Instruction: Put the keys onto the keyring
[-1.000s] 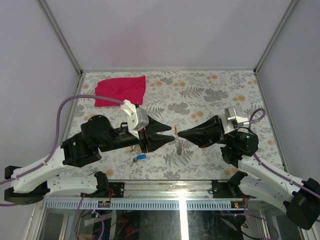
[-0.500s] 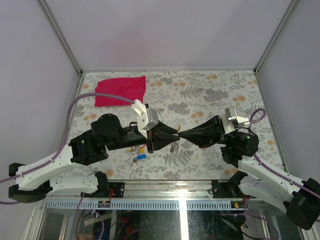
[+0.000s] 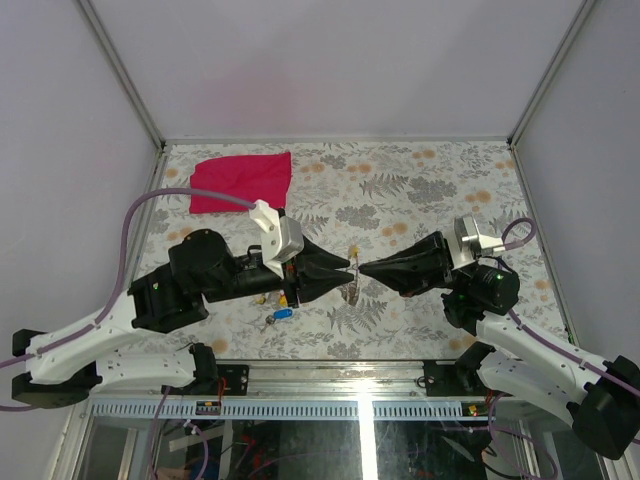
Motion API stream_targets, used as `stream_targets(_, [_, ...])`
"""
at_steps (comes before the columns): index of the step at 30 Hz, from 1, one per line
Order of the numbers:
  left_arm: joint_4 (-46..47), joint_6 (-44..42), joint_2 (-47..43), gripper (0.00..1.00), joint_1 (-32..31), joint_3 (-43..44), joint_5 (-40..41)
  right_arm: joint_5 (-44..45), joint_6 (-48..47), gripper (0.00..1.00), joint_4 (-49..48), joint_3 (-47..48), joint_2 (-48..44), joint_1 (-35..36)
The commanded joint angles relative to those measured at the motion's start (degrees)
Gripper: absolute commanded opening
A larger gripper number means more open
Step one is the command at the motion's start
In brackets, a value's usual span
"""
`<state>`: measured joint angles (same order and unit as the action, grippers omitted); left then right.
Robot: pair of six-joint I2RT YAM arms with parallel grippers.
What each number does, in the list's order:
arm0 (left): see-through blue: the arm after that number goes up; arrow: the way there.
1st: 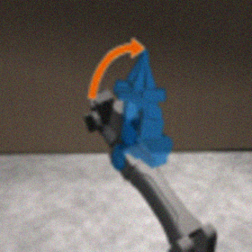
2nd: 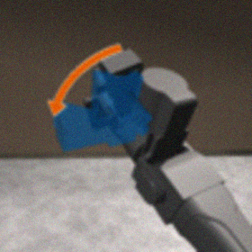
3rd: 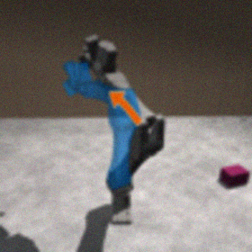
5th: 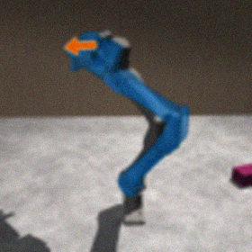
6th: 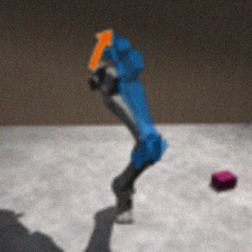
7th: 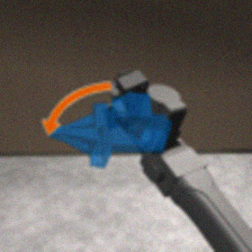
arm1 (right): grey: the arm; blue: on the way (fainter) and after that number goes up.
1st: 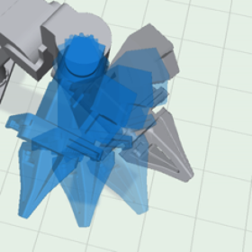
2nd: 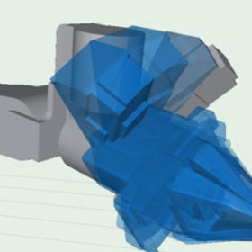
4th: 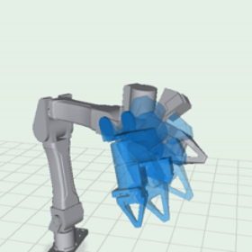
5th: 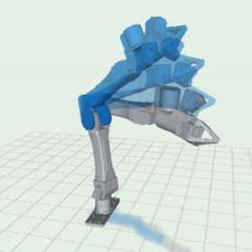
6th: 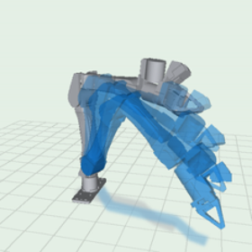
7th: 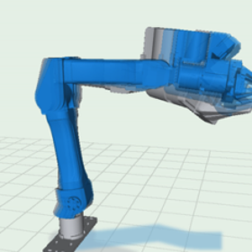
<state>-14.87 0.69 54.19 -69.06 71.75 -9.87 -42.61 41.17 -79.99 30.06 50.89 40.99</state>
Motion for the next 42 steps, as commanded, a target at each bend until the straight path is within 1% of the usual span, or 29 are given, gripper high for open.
stream_targets(1, [3.71,0.75,-0.72,0.24,-0.33,-0.50,-0.32,1.53,0.78,0.00,-5.27,2.26,0.08,0.40])
stream_targets(16, [4.63,0.80,1.39,0.16,-0.32,0.45,-1.07,0.82,1.52,0.00,-5.18,2.20,-0.05,0.40])
stream_targets(23, [4.46,0.54,1.86,0.07,-0.33,1.34,-1.42,0.43,1.62,0.00,-4.85,2.19,0.02,0.40])
stream_targets(26, [4.41,0.48,1.95,0.00,-0.33,1.68,-1.51,0.25,1.37,0.00,-4.36,2.13,0.06,0.40])
stream_targets(31, [1.79,0.20,2.43,0.00,-0.32,3.16,-1.92,-0.54,0.27,0.00,-2.37,2.16,-0.56,0.40])
stream_targets(32, [0.72,0.05,2.48,0.00,-0.41,3.99,-1.79,-0.80,-0.77,0.01,-0.80,2.31,-1.11,0.40])
stream_targets(34, [-2.00,-0.54,2.77,0.00,-0.35,5.15,-1.29,-1.76,-4.00,0.06,4.67,2.81,-2.65,0.40])
stream_targets(37, [-6.67,-2.02,3.07,0.00,-0.35,7.20,-0.84,-4.94,-12.65,0.16,19.88,4.99,-6.51,0.40])
stream_targets(39, [-10.22,-3.16,3.68,0.00,-0.36,8.66,-0.66,-5.89,-18.72,0.20,30.17,6.39,-8.81,0.40])
stream_targets(42, [-14.75,-4.78,4.52,0.00,-0.32,10.60,-0.60,-5.79,-25.20,0.25,40.45,7.44,-11.99,0.33])
